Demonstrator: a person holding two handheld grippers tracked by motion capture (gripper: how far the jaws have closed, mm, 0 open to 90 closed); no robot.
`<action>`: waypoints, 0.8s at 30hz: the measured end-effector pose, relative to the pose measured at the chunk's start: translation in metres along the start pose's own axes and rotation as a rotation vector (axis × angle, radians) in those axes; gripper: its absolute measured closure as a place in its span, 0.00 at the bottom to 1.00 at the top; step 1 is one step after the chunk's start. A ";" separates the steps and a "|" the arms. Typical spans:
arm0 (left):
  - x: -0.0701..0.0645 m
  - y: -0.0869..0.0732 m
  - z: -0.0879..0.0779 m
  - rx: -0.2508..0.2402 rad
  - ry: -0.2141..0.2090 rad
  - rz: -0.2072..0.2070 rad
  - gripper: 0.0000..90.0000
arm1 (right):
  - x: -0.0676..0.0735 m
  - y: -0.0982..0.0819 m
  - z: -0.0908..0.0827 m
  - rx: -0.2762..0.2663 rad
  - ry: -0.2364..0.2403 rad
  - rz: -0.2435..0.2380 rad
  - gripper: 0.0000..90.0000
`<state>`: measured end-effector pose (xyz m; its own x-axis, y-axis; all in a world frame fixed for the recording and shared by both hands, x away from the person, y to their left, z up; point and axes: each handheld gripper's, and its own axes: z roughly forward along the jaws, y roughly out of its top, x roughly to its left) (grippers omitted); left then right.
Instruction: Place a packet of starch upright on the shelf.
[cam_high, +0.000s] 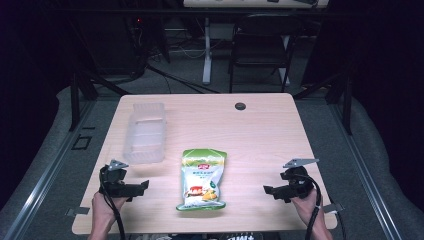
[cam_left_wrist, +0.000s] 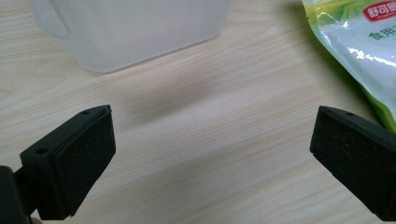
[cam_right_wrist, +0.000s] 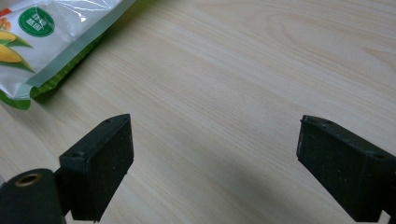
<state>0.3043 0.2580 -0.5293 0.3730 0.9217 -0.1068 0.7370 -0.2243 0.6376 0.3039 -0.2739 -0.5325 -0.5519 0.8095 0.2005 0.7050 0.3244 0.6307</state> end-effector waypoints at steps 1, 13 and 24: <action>0.000 0.001 0.001 -0.004 -0.013 -0.014 0.00 | -0.001 -0.001 0.000 -0.001 -0.002 0.003 0.12; -0.012 0.009 0.010 0.029 -0.077 0.015 0.00 | 0.002 0.004 0.002 -0.020 -0.047 0.003 0.10; -0.020 0.017 0.008 -0.009 -0.168 -0.048 0.00 | 0.006 0.014 0.009 -0.020 -0.001 -0.005 0.10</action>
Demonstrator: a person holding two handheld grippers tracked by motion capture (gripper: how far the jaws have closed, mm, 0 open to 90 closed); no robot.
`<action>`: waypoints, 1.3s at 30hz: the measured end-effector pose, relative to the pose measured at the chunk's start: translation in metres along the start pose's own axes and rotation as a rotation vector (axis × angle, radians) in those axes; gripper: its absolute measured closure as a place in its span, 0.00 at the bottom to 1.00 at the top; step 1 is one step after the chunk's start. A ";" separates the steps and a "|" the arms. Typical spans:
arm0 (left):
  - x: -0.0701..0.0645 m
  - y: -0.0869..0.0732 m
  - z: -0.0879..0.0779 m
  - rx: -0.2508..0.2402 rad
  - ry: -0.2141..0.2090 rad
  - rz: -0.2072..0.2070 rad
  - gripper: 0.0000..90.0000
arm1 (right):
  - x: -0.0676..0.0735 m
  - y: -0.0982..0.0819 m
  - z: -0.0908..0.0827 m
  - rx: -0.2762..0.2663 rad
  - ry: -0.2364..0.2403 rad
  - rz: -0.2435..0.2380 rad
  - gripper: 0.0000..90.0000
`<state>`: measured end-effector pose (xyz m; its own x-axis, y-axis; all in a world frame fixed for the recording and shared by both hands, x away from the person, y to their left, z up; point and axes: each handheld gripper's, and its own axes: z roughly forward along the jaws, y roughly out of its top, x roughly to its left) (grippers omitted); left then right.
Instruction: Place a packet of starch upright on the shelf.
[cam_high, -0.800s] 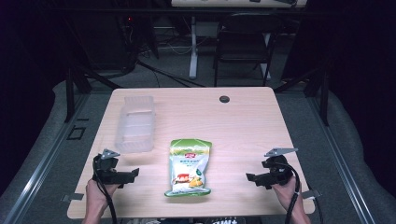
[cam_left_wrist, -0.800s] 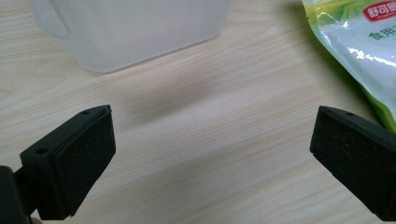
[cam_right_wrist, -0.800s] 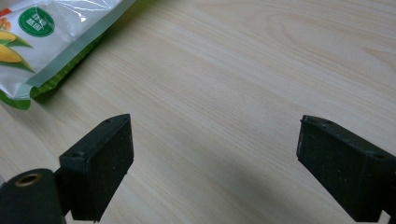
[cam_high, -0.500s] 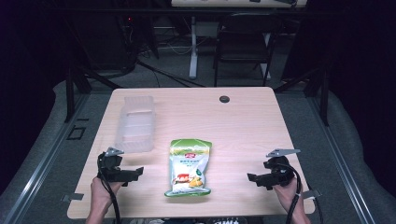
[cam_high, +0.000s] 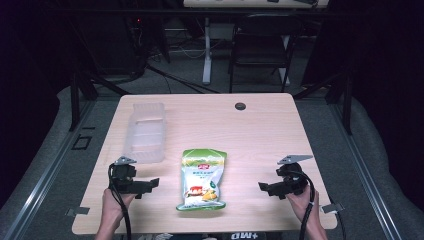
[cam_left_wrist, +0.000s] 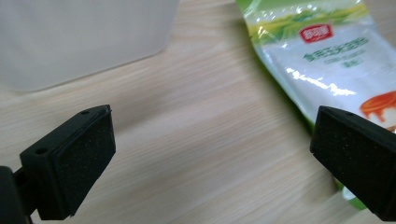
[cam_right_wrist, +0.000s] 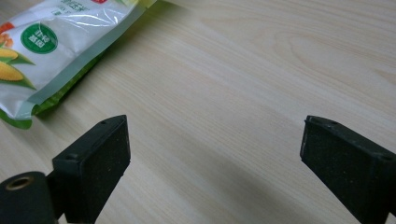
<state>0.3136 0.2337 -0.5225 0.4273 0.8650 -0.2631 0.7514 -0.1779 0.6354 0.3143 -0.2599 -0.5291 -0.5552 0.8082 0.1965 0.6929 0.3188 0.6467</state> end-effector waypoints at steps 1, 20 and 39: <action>-0.001 0.002 0.001 -0.008 -0.022 -0.012 0.00 | 0.000 0.001 0.000 -0.001 0.009 0.008 0.10; -0.028 0.026 0.052 0.043 -0.175 -0.009 0.00 | 0.015 0.011 0.009 0.045 0.079 -0.065 0.07; -0.055 0.050 0.103 0.103 -0.151 0.067 0.15 | 0.021 0.008 0.006 0.029 0.094 -0.094 0.15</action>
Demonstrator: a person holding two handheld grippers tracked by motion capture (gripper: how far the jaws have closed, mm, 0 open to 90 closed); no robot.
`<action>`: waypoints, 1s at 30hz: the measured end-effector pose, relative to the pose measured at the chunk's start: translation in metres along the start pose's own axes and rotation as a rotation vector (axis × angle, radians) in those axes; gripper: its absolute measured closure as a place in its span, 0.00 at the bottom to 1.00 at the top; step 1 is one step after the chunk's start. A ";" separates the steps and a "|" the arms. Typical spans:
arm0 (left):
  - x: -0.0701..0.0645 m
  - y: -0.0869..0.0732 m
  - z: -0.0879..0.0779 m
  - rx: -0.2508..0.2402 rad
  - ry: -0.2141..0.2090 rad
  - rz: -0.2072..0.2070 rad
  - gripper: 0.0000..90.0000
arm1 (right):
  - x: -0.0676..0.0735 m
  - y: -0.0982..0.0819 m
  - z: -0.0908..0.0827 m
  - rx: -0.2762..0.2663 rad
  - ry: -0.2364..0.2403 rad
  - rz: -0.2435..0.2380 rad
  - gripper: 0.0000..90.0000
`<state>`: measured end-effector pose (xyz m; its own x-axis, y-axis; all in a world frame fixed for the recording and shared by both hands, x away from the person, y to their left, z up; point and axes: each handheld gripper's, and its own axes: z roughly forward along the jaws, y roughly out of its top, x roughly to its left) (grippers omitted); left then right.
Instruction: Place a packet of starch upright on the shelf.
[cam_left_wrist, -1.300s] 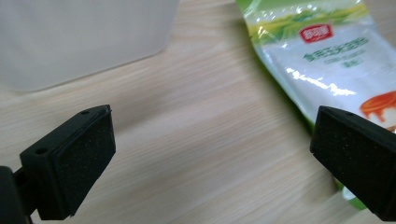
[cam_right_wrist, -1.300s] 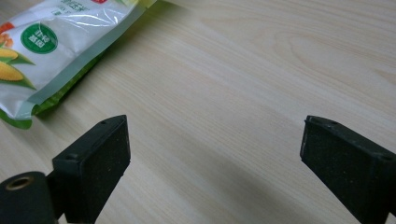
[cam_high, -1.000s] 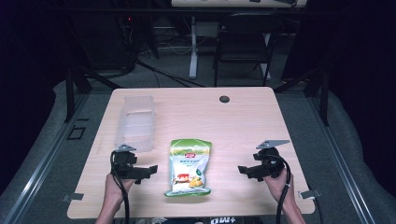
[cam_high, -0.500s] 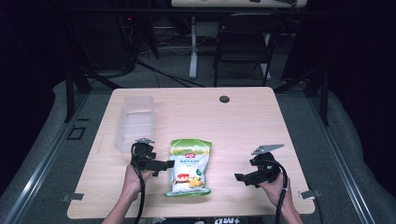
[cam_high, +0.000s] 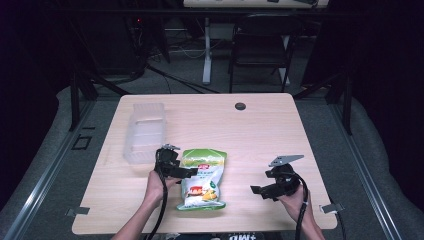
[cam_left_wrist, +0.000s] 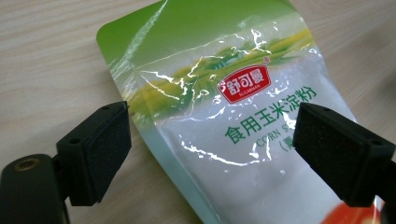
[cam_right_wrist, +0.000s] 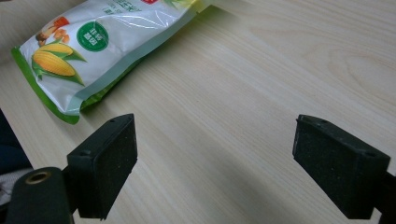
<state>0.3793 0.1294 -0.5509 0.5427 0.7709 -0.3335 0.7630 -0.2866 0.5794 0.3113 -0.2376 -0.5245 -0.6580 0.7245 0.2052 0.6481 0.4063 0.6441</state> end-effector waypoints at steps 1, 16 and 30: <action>0.000 0.001 0.002 0.008 0.005 0.001 0.16 | 0.000 0.000 0.000 0.004 -0.001 -0.005 0.15; 0.008 0.009 0.020 0.012 0.072 -0.040 0.26 | 0.002 0.001 -0.002 -0.003 -0.008 -0.025 0.15; 0.012 0.004 0.013 -0.027 0.140 -0.079 0.80 | 0.001 0.001 -0.002 -0.010 -0.016 -0.014 0.16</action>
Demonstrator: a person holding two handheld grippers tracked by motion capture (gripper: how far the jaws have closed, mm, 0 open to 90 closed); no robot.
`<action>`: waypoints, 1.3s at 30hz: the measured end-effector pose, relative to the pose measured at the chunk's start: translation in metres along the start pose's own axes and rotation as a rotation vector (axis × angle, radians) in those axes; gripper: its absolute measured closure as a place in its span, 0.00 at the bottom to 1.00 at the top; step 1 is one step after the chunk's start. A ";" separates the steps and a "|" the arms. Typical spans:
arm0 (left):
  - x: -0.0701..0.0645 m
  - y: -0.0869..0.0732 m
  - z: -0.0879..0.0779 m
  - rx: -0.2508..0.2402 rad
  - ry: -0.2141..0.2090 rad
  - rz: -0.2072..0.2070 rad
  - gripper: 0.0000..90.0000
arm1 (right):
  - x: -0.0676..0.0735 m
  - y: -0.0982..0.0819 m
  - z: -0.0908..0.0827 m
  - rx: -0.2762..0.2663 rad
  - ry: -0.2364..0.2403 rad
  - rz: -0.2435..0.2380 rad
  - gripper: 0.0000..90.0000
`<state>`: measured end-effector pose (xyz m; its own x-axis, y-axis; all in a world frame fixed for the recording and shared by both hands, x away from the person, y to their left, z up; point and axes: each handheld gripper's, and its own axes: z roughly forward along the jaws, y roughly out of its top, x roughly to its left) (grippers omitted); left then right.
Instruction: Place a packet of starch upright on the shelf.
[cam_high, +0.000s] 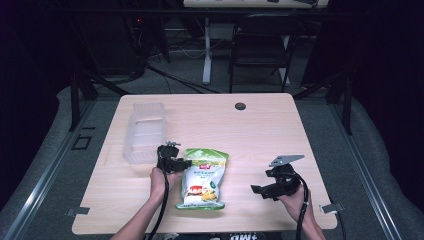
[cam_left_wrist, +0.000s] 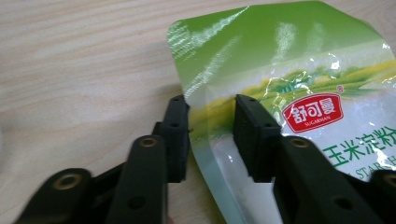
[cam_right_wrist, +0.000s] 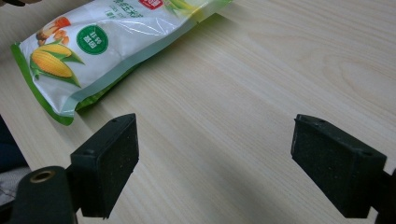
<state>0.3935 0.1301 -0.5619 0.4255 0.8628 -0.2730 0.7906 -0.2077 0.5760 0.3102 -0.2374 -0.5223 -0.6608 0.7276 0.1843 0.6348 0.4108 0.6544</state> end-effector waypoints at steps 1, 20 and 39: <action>0.000 -0.001 0.000 -0.003 0.004 0.012 0.83 | -0.001 0.000 0.000 0.005 0.002 -0.006 0.16; 0.001 -0.015 -0.023 -0.015 -0.031 0.072 1.00 | 0.002 0.002 0.005 0.022 0.017 -0.020 0.17; 0.012 -0.049 -0.062 0.007 -0.041 0.083 1.00 | 0.009 0.005 0.013 0.049 0.021 -0.041 0.17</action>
<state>0.3330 0.1794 -0.5458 0.5070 0.8231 -0.2559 0.7549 -0.2808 0.5927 0.3130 -0.2220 -0.5267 -0.6943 0.6984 0.1736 0.6256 0.4665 0.6253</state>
